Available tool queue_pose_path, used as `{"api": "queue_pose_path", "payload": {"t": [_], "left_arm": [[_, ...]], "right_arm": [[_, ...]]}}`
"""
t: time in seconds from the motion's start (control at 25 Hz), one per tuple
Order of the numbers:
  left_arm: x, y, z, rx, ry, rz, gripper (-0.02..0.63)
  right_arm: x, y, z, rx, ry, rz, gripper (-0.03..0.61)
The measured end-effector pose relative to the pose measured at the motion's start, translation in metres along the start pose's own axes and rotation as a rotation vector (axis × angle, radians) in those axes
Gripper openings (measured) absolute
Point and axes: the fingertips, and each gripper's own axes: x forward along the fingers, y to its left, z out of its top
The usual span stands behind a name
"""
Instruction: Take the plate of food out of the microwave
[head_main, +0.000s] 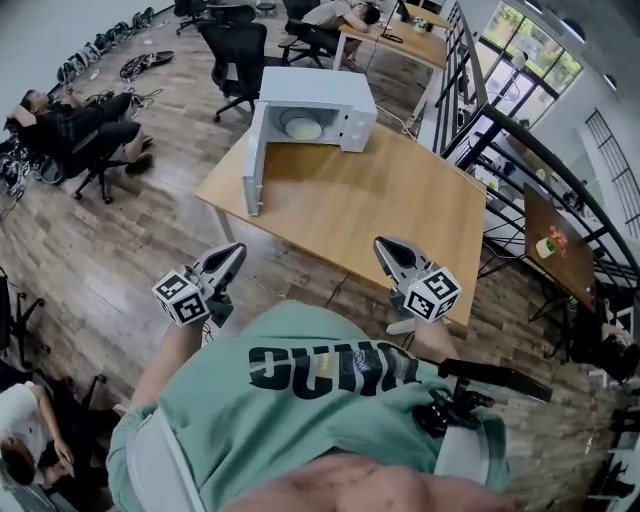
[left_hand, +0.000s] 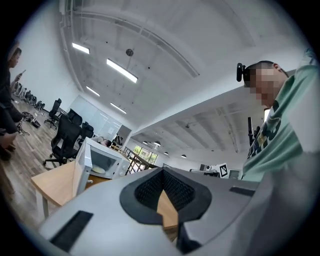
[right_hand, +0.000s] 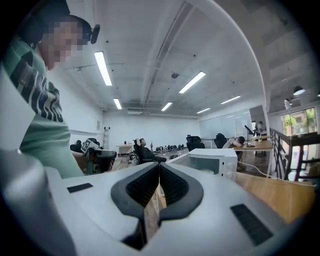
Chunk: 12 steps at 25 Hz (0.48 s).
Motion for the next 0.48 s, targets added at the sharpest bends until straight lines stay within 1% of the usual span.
{"api": "queue_pose_path", "payload": {"t": [0.12,0.24,0.36,0.48], "left_arm": [[-0.010,0.040,0.017,-0.006,0.004,-0.032,-0.006],[-0.020,0.072,0.023,-0.034,0.000,-0.062,-0.006],[-0.016,0.094,0.022,-0.072,-0.014,-0.056,-0.006],[0.000,0.103,0.019,-0.089,-0.011,-0.056,-0.006]], "right_arm": [[0.040,0.010,0.004,0.022,0.012,-0.020,0.008],[0.068,0.015,0.001,0.040,0.046,-0.045,0.008],[0.087,0.002,0.004,0.049,0.081,-0.051,0.008],[0.093,-0.018,0.009,0.054,0.088,-0.053,0.008]]}}
